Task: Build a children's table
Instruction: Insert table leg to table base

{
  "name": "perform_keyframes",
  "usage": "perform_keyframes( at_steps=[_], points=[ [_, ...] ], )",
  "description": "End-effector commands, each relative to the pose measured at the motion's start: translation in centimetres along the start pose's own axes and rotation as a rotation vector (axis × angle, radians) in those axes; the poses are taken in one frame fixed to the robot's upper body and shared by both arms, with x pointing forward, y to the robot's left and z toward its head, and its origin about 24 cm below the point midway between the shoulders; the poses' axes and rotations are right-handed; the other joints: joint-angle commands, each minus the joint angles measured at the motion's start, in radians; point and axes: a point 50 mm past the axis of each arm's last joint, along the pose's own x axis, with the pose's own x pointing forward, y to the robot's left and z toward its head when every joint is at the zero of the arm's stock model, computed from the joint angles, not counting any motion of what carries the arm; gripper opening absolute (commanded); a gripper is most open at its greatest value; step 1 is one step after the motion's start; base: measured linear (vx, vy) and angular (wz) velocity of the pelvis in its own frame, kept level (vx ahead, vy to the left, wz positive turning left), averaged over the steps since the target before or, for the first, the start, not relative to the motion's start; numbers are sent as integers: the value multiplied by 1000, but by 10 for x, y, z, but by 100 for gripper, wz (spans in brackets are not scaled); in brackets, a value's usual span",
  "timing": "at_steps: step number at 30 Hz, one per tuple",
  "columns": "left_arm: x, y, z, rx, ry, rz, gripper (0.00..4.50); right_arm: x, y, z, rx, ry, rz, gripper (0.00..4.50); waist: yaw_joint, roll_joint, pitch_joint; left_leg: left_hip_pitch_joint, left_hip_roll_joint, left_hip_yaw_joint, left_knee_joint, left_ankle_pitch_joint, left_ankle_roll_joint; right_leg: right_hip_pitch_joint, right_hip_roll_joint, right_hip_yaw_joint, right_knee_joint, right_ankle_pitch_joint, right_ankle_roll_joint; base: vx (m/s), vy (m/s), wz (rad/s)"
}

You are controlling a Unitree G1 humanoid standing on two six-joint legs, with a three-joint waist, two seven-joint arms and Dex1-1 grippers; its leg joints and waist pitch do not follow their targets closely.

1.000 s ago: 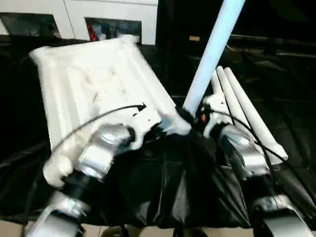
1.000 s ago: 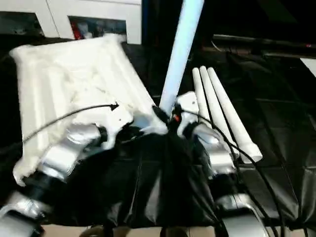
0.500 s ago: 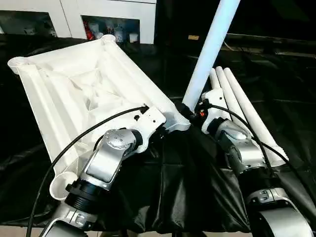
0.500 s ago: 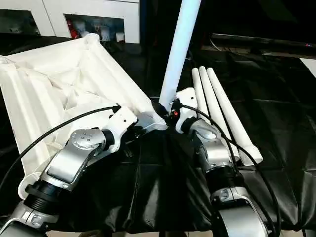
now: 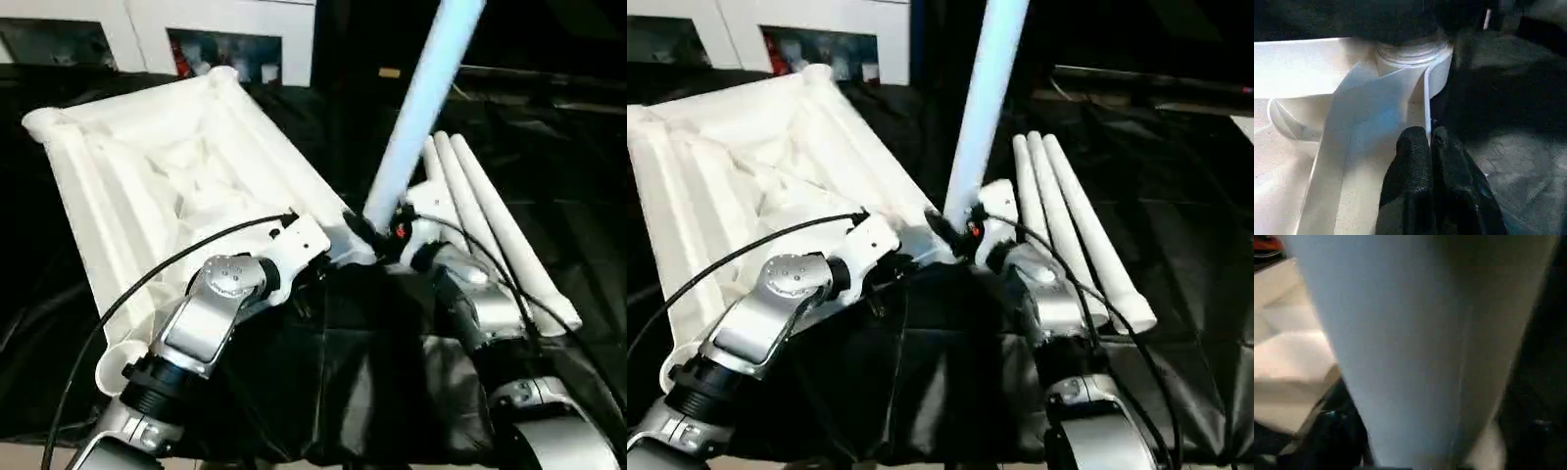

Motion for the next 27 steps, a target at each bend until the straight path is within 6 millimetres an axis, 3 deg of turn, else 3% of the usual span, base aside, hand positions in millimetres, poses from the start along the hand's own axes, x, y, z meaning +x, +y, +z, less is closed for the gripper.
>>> perform_keyframes(
  at_steps=[1, 4, 7, 8, 12, 13, 14, 18, 19, 26, 27],
  points=[
    [4, -13, 25, 73, -133, -101, 0, -6, 6, -25, 52, 109, 42, 340, 4, 4, -63, 21, 58, -16, -54, -88, 108, 42, -49, 32, -44, 60, -306, 0, 0, 0],
    [3, -13, 25, 80, -135, -117, 0, -9, 6, -21, 37, 87, 68, 360, 8, 6, -61, 23, 58, -16, -55, -99, 106, 41, -48, 31, -47, 19, -298, 0, 0, 0],
    [1, -13, 23, 97, -136, -155, 0, -18, 5, -14, -3, 70, 128, 395, 14, 7, -64, 25, 58, -16, -51, -83, 109, 42, -45, 30, -43, 43, -294, 0, 0, 0],
    [1, -13, 23, 107, -136, -172, 0, -22, 4, -14, -17, 72, 149, 395, 16, 5, -66, 23, 56, -16, -49, -57, 118, 44, -45, 30, -38, 83, -299, 0, 0, 0],
    [-2, -11, 20, 125, -131, -217, 0, -32, 1, -13, -45, 87, 196, 395, 21, 5, -66, 22, 55, -17, -47, -60, 126, 46, -46, 29, -38, 79, -302, 0, 0, 0],
    [-3, -10, 19, 135, -126, -236, 0, -37, 1, -12, -58, 94, 222, 395, 23, 11, -66, 23, 56, -17, -47, -64, 125, 45, -47, 29, -38, 73, -301, 0, 0, 0],
    [-5, -9, 17, 147, -116, -253, 0, -42, 0, -11, -71, 105, 251, 395, 23, 8, -67, 22, 55, -17, -46, -65, 126, 46, -45, 29, -38, 71, -299, 0, 0, 0],
    [-8, -5, 14, 164, -105, -288, 0, -51, 0, -11, -98, 131, 311, 395, 33, 8, -67, 25, 56, -17, -45, -77, 119, 46, -47, 29, -37, 60, -299, 0, 0, 0],
    [-9, -4, 13, 167, -102, -297, 0, -53, 0, -11, -107, 140, 326, 395, 34, 13, -67, 25, 56, -19, -46, -78, 118, 45, -47, 28, -36, 59, -299, 0, 0, 0],
    [-15, 4, 6, 188, -82, -358, 0, -65, -1, -11, -158, 190, 407, 395, 36, 12, -66, 25, 55, -19, -45, -99, 108, 45, -48, 28, -36, 46, -307, 0, 0, 0],
    [-16, 6, 4, 191, -76, -362, 0, -66, -1, -10, -163, 193, 415, 380, 36, 11, -66, 26, 55, -19, -44, -99, 108, 45, -48, 28, -35, 45, -308, 0, 0, 0]
  ],
)
